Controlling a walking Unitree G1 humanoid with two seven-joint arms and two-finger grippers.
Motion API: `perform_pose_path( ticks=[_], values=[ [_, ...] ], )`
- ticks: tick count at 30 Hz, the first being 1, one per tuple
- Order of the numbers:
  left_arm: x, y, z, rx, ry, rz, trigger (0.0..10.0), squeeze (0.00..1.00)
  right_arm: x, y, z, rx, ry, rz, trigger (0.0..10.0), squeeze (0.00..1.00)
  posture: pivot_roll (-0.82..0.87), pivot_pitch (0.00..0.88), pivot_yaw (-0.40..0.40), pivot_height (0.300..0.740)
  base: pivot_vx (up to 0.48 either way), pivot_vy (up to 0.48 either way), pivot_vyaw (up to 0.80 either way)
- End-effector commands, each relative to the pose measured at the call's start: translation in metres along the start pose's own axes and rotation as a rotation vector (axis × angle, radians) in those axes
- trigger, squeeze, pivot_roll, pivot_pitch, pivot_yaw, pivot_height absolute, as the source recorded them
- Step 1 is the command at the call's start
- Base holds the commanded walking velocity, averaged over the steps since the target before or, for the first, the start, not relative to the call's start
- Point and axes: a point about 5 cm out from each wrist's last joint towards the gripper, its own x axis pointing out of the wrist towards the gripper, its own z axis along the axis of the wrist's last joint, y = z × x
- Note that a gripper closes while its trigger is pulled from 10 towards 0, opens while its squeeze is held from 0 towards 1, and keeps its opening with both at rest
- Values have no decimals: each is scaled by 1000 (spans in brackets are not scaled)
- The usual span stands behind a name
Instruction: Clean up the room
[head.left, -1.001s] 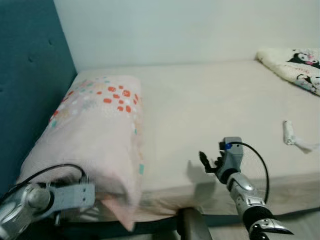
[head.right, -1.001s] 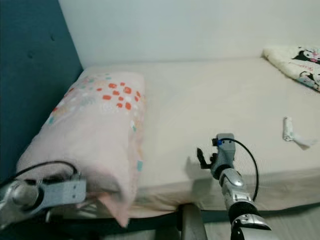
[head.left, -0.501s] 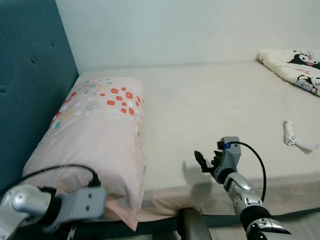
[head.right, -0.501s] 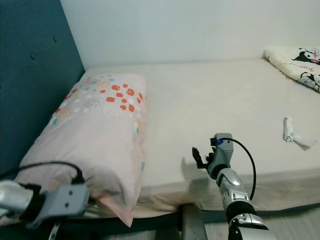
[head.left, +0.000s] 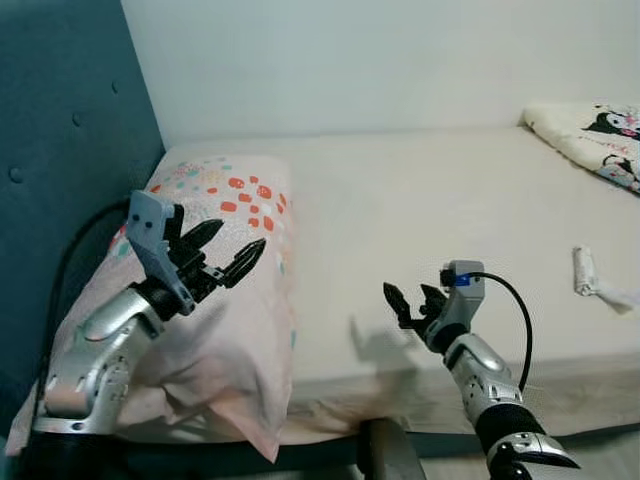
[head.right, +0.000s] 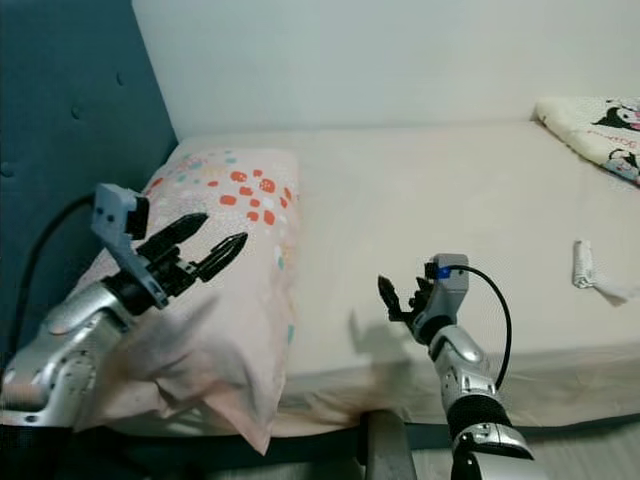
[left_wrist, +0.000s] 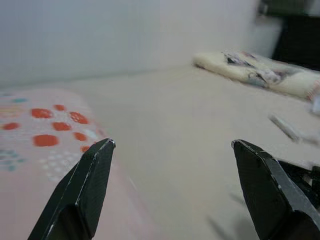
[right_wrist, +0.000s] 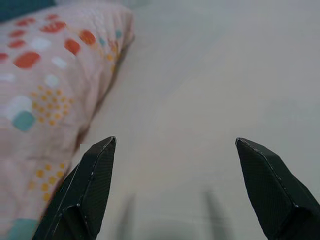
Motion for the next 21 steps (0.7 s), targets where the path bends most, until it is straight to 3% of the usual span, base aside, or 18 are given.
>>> perform_pose_path(
  ticks=[1,7,10,19,21],
  values=[
    [1,4,-1,-18,-17,39,10000,0,6,7,9,-4,-31,34,10000,0,-45,0,-57,531,0,0,0],
    [3,3,-16,-86,12,116,10000,0,9,14,12,-4,-47,64,10000,0,-45,0,-53,541,0,0,0],
    [4,1,-29,-121,61,214,10000,0,10,21,12,3,-55,93,10000,0,-37,0,-57,556,-160,0,0],
    [7,-5,-37,-148,53,232,10000,0,11,27,11,4,-52,116,10000,0,-41,0,-57,581,-108,0,0],
    [7,-6,-41,-123,81,233,10000,0,11,27,11,4,-52,118,10000,0,-39,0,-57,586,-373,0,0]
  ],
)
